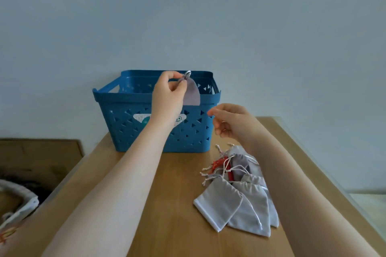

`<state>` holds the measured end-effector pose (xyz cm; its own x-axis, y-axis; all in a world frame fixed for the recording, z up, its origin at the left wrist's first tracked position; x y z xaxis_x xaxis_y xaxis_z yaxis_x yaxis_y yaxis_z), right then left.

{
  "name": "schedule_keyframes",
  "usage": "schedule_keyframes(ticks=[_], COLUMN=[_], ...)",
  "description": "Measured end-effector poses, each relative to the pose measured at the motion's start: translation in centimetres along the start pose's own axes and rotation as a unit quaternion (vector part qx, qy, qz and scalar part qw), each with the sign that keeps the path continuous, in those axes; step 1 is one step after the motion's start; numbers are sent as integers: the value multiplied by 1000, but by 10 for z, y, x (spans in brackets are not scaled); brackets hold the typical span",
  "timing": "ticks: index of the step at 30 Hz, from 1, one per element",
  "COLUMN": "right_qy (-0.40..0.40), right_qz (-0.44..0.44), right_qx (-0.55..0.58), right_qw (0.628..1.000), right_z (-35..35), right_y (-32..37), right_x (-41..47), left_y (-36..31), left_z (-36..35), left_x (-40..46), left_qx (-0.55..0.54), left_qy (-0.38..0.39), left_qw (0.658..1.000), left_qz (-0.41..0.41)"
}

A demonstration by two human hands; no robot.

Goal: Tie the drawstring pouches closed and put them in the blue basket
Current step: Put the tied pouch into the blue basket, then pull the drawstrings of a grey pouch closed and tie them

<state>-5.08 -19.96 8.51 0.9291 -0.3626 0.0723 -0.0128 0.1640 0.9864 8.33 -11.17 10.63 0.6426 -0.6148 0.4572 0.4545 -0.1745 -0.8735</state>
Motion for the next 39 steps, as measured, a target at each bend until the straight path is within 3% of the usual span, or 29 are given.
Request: schedule_keyframes(ticks=[5,8,10,14,17,19,22,25,33,39], right_qy=[-8,-6,1,6,3,-22,-13,-2,-78,-103], right_qz=[-7,-11,-12,-26,-50,-54,-82,-114,-117,-92], right_qx=[-25,-41,-47,-33,-60,-196,-442,-541,-572,-548], right_qw=[1000,999,999,999,997,979,893,833,808,825], right_z=[7,10,12,15,17,18,13,3,-17,-21], right_y=[6,3,-2,-16,-31,-46,-72,-91,-122,-135], right_x=[27,39,41,38,31,22,5,-15,-53,-59], left_y=[15,26,28,29,26,28,37,42,47,59], left_z=[1,-3,-3,3,1,1,0,-5,-18,-21], left_x=[52,65,65,45,14,-10,-39,-60,-107,-127], left_qx=[142,316,390,321,273,254,257,251,238,247], left_qy=[-3,85,83,27,81,156,240,266,293,259], left_qw=[987,934,910,943,947,945,932,930,926,934], left_qz=[69,144,114,-83,-148,-135,-85,-46,-1,-12])
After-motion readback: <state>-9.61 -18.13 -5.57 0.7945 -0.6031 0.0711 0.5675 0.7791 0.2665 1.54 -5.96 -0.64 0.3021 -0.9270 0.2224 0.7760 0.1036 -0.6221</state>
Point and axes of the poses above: each hand's wrist, its own x-axis towards the middle knuckle, its own z-axis out of the back of the hand, y = z × x, the point moved 1 cm from there along x, towards the middle knuckle, and after that the axes turned 14 degrees about y, right-handed, at the moved point
